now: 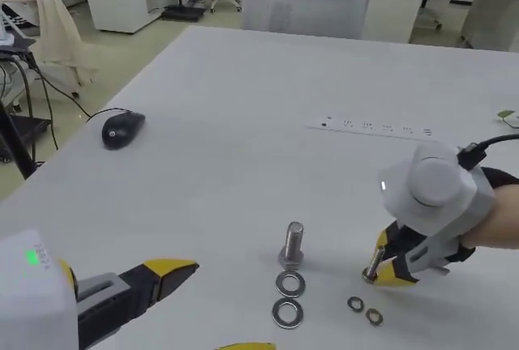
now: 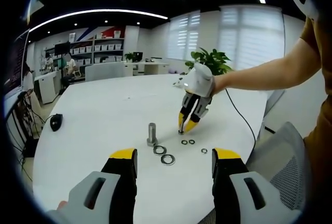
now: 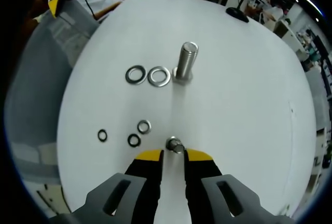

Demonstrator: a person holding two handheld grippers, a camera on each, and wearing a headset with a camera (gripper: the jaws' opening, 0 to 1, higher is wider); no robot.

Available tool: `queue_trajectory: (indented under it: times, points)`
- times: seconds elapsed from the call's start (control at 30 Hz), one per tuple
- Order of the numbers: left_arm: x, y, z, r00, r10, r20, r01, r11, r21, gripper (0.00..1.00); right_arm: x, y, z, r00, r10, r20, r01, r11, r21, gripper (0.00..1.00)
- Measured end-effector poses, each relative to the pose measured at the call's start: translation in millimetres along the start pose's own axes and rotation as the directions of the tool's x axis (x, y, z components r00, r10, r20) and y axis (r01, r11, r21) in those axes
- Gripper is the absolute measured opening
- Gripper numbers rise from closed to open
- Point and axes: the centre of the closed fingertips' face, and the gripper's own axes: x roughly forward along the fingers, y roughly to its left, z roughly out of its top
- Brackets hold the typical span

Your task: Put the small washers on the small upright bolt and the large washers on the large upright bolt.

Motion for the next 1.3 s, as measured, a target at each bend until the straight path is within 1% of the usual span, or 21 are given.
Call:
queue_trajectory:
  times: [0.23, 0.37, 0.47, 0.5, 0.73, 0.87, 1.1, 1.3]
  points:
    - [-0.5, -4.1, 2.5, 0.9999, -0.007, 0.007, 0.007, 1.0, 0.008, 0.57, -10.8, 9.4, -6.6, 1.0, -0.006, -0.003, 0.006, 1.0, 0.015, 0.16]
    - [-0.8, -7.9, 3.7, 0.9999, -0.015, 0.006, 0.015, 1.0, 0.017, 0.57, -16.3, 17.9, -6.1, 1.0, 0.0, 0.001, 0.0, 1.0, 0.026, 0.16]
    - [-1.7, -8.9, 5.6, 0.9998, -0.016, 0.013, 0.015, 1.0, 0.022, 0.57, -18.4, 23.7, -4.1, 0.9999, 0.003, 0.012, -0.003, 1.0, 0.03, 0.16]
    - [-2.6, -9.2, 7.0, 0.9997, -0.015, 0.017, 0.014, 1.0, 0.023, 0.57, -18.8, 28.5, -2.9, 0.9999, 0.006, 0.015, -0.007, 1.0, 0.027, 0.16]
    - [-6.6, -10.7, 9.7, 0.9997, -0.011, 0.02, 0.01, 0.999, 0.036, 0.57, -15.8, 46.4, 2.1, 0.999, 0.035, 0.027, -0.036, 0.999, 0.028, 0.16]
    - [-10.0, -10.7, 12.6, 0.9996, -0.005, 0.028, 0.004, 0.999, 0.041, 0.57, -13.7, 57.1, 5.6, 0.9984, 0.049, 0.028, -0.049, 0.999, 0.016, 0.16]
    - [-14.9, -12.2, 13.2, 0.9994, 0.005, 0.035, -0.007, 0.999, 0.046, 0.57, -10.7, 76.0, 10.8, 0.9966, 0.077, 0.028, -0.077, 0.997, -0.004, 0.16]
    - [-17.0, -16.1, 12.1, 0.9993, 0.005, 0.037, -0.007, 0.999, 0.045, 0.57, -3.6, 90.6, 13.2, 0.9946, 0.102, 0.023, -0.101, 0.995, -0.026, 0.17]
